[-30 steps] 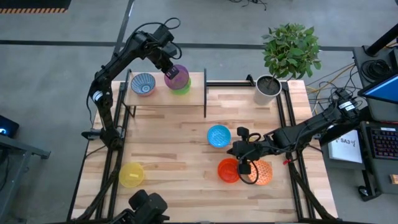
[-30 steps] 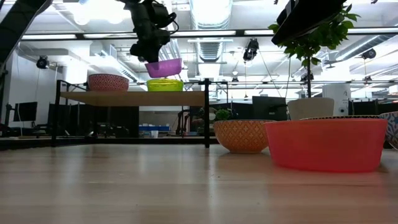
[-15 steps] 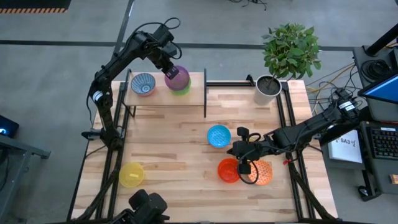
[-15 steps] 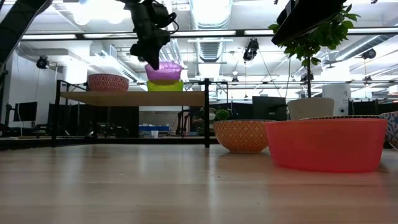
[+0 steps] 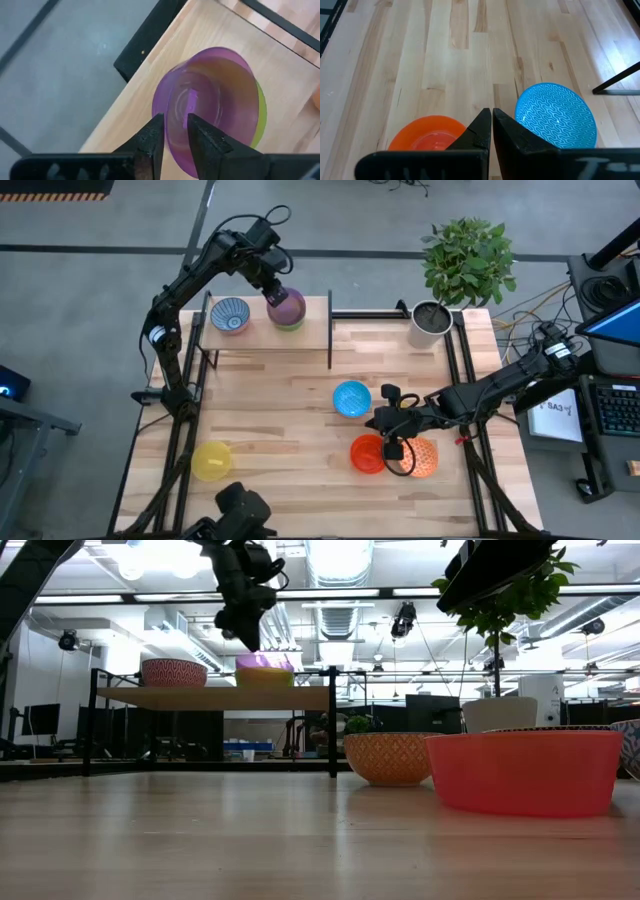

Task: Place and stack bowls onto a shelf
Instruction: Stack the violet bowl on top of the green bowl on the shelf

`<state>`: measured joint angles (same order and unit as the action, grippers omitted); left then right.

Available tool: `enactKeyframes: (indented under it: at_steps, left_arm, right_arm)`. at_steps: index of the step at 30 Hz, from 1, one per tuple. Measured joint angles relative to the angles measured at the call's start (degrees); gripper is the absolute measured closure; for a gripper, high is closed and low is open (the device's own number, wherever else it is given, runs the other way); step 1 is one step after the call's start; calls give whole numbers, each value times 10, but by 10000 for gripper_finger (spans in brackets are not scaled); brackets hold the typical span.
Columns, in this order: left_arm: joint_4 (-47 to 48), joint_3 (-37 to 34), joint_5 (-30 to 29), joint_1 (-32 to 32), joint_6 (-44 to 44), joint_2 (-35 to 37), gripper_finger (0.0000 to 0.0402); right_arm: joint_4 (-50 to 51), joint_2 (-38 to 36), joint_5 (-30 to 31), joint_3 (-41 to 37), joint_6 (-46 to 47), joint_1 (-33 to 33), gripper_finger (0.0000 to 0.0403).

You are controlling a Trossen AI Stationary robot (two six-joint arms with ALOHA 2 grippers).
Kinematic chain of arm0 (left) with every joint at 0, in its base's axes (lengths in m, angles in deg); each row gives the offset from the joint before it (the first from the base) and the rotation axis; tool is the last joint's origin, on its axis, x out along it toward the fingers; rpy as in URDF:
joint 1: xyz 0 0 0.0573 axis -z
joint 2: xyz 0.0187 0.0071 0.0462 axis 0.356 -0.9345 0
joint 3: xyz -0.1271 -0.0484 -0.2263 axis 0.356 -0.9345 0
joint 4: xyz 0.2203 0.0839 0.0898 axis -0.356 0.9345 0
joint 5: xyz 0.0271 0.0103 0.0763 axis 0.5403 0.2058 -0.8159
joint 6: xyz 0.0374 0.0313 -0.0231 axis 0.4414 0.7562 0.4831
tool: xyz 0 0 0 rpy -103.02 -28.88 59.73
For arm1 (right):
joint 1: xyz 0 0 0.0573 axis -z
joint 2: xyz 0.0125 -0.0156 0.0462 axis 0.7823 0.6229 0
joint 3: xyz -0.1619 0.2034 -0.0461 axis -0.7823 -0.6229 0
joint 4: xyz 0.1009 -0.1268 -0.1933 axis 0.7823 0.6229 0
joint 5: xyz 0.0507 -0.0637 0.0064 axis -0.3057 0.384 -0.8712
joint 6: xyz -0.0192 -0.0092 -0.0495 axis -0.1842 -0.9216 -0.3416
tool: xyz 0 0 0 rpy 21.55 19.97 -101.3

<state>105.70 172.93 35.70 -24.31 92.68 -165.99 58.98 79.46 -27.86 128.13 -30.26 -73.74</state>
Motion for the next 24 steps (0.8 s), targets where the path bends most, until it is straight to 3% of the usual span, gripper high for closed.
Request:
enactKeyframes:
  at_steps: [6, 13, 24]
  left_arm:
    - [-58, 0, 18, 2, 101, 0, 356]
    - [-105, 0, -5, -17, 108, 0, 398]
    - [-146, -73, -4, -18, 88, 3, 401]
  right_arm:
    - [0, 0, 0, 0, 0, 0, 394]
    - [0, 0, 0, 0, 0, 0, 394]
    - [0, 0, 0, -5, 0, 0, 394]
